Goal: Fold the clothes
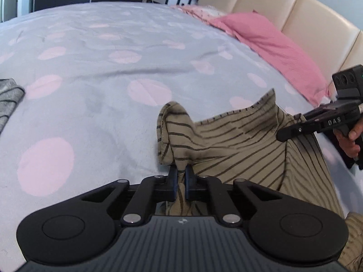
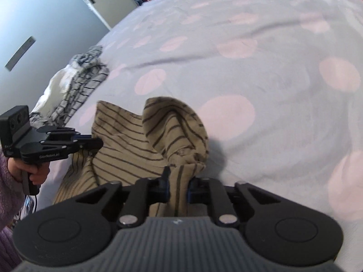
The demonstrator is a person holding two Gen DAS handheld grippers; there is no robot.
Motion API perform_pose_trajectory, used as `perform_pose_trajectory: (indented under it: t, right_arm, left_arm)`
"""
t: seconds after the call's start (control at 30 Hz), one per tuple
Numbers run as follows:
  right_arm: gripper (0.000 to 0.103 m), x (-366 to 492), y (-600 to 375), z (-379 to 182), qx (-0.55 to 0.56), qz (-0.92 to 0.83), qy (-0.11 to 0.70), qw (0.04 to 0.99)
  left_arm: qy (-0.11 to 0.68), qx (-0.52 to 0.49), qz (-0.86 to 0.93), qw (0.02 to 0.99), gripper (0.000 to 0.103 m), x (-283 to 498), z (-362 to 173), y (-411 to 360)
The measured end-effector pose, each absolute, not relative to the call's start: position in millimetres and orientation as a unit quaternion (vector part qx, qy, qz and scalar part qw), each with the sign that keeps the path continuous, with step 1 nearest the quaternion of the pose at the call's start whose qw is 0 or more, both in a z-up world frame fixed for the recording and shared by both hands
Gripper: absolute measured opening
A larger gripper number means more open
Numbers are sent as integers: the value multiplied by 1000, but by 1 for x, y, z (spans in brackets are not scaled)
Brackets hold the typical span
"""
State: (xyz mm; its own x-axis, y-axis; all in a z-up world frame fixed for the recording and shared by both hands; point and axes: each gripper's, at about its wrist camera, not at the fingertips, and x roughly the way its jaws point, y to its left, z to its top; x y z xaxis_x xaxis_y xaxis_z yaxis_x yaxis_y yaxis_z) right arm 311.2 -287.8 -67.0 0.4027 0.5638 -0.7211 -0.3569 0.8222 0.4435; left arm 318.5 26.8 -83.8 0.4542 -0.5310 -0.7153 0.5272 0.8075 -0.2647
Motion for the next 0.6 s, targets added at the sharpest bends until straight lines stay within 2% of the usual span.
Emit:
perform_pose_trajectory:
  t: [0.3,0.47,0.6]
  right_arm:
    - [9,255,-280,25,56,310,405,858]
    - [9,191,-278,77,20,352,361,863]
    - [9,134,-278,98,-11,385,337,859]
  left_arm:
    - [346,12,-333,877,3,262,8,35]
    - [302,31,-354,885,3,199,60,45]
    - [278,56,-374,883,3,138,85,51]
